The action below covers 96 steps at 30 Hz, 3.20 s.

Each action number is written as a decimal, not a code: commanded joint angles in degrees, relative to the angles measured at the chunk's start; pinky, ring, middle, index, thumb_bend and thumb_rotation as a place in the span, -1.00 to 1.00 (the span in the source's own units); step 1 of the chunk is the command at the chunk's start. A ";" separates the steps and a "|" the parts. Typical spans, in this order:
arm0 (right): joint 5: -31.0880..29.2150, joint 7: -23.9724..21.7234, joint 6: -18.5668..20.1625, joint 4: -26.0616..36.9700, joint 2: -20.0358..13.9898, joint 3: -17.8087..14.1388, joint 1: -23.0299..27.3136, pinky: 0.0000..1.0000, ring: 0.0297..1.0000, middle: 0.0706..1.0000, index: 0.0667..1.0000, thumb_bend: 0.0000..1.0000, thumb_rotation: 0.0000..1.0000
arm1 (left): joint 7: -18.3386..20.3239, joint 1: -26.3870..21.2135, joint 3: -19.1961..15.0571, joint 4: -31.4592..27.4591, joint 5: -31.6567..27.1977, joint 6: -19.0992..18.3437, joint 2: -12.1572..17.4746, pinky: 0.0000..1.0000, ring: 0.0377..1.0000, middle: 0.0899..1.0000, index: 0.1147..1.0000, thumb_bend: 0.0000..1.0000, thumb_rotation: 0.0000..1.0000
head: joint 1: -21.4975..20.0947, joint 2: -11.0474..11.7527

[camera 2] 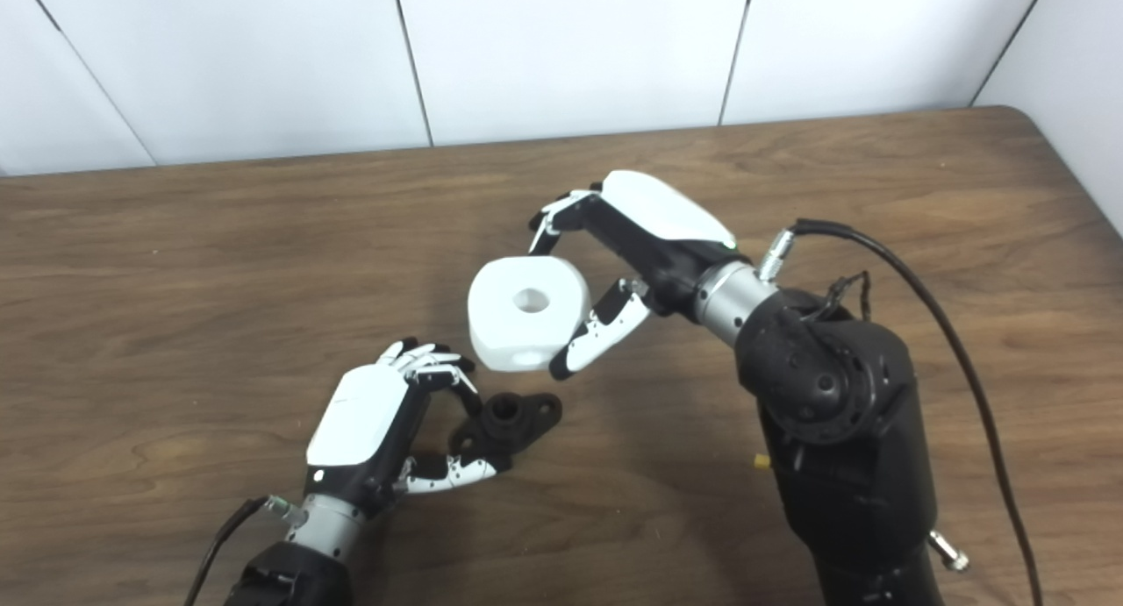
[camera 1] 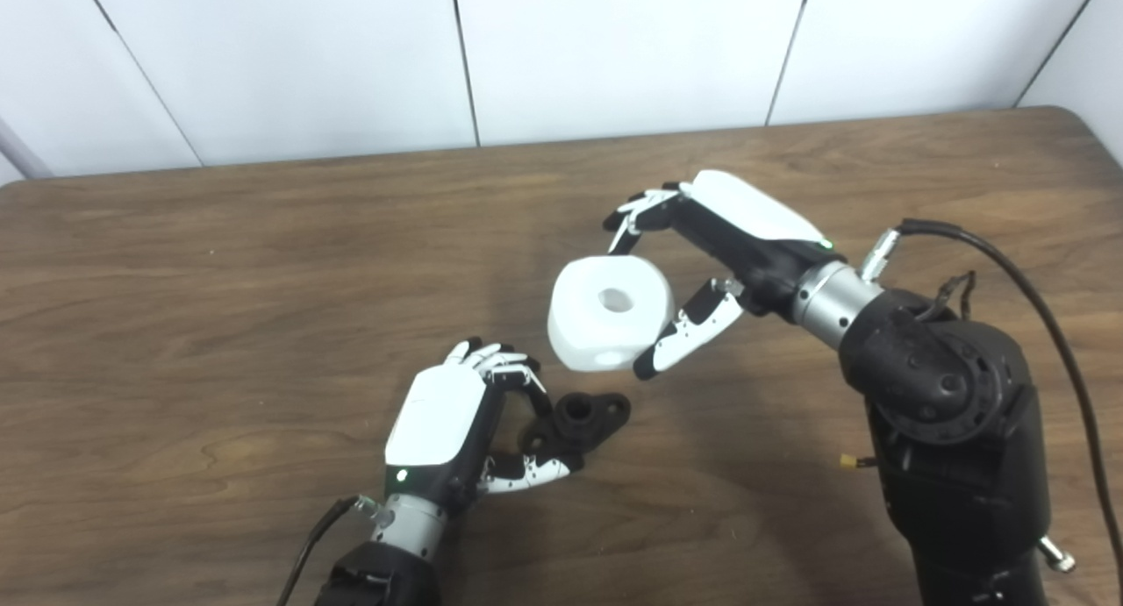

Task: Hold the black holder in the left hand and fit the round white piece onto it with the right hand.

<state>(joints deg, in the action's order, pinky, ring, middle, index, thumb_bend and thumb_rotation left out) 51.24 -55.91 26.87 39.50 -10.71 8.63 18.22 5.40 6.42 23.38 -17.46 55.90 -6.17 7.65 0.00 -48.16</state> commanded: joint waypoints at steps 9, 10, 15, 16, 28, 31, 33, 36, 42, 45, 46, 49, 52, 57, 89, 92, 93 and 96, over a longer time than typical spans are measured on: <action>0.12 0.64 -0.10 1.76 -0.01 1.45 -0.23 1.00 0.82 0.61 -0.11 0.05 -0.72 | 1.76 -0.81 1.14 0.59 0.48 -0.46 -0.48 0.92 0.69 0.46 -0.17 0.04 -0.90 | 0.16 -0.31; 0.11 0.56 -0.09 1.80 0.01 1.49 -0.27 1.00 0.82 0.61 -0.11 0.05 -0.72 | 1.81 -0.86 1.16 0.61 0.50 -0.51 -0.47 0.92 0.69 0.47 -0.17 0.04 -0.90 | 0.19 -0.39; -0.07 0.14 -0.12 2.11 -0.25 1.97 -0.40 1.00 0.82 0.60 -0.11 0.05 -0.72 | 1.88 -0.98 1.13 0.66 0.61 -0.64 -0.55 0.92 0.69 0.46 -0.16 0.05 -0.90 | 0.21 -0.64; -0.20 0.04 -0.11 2.15 -0.29 2.00 -0.48 1.00 0.82 0.60 -0.11 0.05 -0.72 | 1.97 -0.99 1.13 0.61 0.68 -0.72 -0.58 0.92 0.69 0.46 -0.16 0.05 -0.90 | 0.21 -0.64; -0.37 0.63 -0.15 1.97 -0.41 2.12 -2.10 1.00 0.86 0.60 -0.11 0.05 -0.73 | 1.92 -0.93 1.07 0.49 0.55 -0.77 -0.42 0.91 0.69 0.46 -0.17 0.05 -0.90 | 0.09 -0.92; -0.59 0.68 -0.17 1.91 -0.49 2.18 -2.08 1.00 0.87 0.60 -0.11 0.05 -0.73 | 1.66 -0.97 1.09 0.64 0.58 -0.58 -0.39 0.90 0.69 0.45 -0.17 0.05 -0.90 | 0.09 -0.92; -0.77 0.82 -0.23 1.84 -0.63 2.33 -2.07 1.00 0.86 0.60 -0.11 0.05 -0.73 | 1.60 -0.99 1.09 0.69 0.55 -0.55 -0.39 0.89 0.69 0.45 -0.17 0.05 -0.90 | 0.11 -1.08; -1.04 0.90 -0.21 1.74 -0.65 2.39 -2.06 1.00 0.86 0.59 -0.11 0.05 -0.73 | 1.64 -1.02 1.07 0.66 0.50 -0.59 -0.41 0.90 0.69 0.45 -0.17 0.05 -0.90 | 0.17 -1.11; -1.64 1.66 -0.40 1.18 -0.86 2.80 -2.43 1.00 0.85 0.59 -0.11 0.05 -0.73 | 1.77 -1.07 1.14 0.66 0.69 -0.72 -0.44 0.90 0.69 0.46 -0.17 0.05 -0.90 | 0.29 -1.06; -1.90 2.28 -0.45 0.95 -0.86 3.05 -2.52 1.00 0.84 0.60 -0.11 0.05 -0.73 | 2.06 -1.01 1.06 0.51 0.46 -0.99 -0.56 0.91 0.70 0.46 -0.17 0.04 -0.90 | 0.29 -1.06; -1.96 2.54 -0.47 0.88 -0.79 3.13 -2.49 1.00 0.84 0.60 -0.11 0.05 -0.73 | 2.02 -1.02 1.07 0.57 0.46 -0.95 -0.54 0.91 0.70 0.46 -0.16 0.04 -0.90 | 0.29 -1.06; -2.19 3.09 -0.48 0.79 -0.78 3.35 -2.48 1.00 0.85 0.59 -0.11 0.05 -0.73 | 2.01 -1.02 1.17 0.67 0.60 -0.89 -0.46 0.91 0.69 0.47 -0.17 0.04 -0.90 | 0.59 -0.85; -2.45 3.44 -0.35 0.77 -0.68 3.49 -2.52 1.00 0.86 0.60 -0.11 0.05 -0.73 | 1.85 -0.91 1.25 0.65 0.55 -0.81 -0.55 0.91 0.69 0.47 -0.17 0.05 -0.90 | 0.75 -0.75; -2.37 3.80 -0.44 0.58 -0.84 3.99 -2.45 1.00 0.87 0.60 -0.11 0.05 -0.73 | 2.14 -0.87 1.41 0.52 0.77 -1.12 -0.65 0.92 0.70 0.47 -0.17 0.04 -0.90 | 1.00 -0.68; -3.01 7.98 -1.44 -1.24 -2.56 7.02 -4.72 1.00 0.88 0.60 -0.11 0.05 -0.73 | 1.60 -0.65 1.47 0.19 0.78 -0.93 -0.64 0.91 0.69 0.46 -0.17 0.05 -0.90 | 1.29 -1.05; -2.98 8.31 -1.35 -1.32 -2.63 7.34 -4.76 1.00 0.88 0.60 -0.11 0.05 -0.73 | 1.81 -0.64 1.46 0.04 0.74 -0.99 -0.59 0.92 0.69 0.47 -0.17 0.05 -0.90 | 1.27 -1.03; -2.93 8.47 -1.37 -1.37 -2.66 7.45 -4.80 1.00 0.88 0.60 -0.11 0.05 -0.73 | 1.94 -0.64 1.47 -0.06 0.82 -1.06 -0.56 0.92 0.69 0.47 -0.17 0.05 -0.90 | 1.21 -1.02; -2.96 8.99 -1.49 -1.64 -2.71 7.59 -4.95 1.00 0.88 0.60 -0.11 0.05 -0.73 | 2.09 -0.65 1.53 -0.17 0.88 -1.21 -0.52 0.92 0.70 0.47 -0.17 0.05 -0.90 | 1.21 -1.02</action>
<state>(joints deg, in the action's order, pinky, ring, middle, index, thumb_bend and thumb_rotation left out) 48.48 -48.96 26.58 37.13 -13.30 16.38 12.26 6.25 5.66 24.16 -17.56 56.07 -7.47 7.38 1.14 -49.13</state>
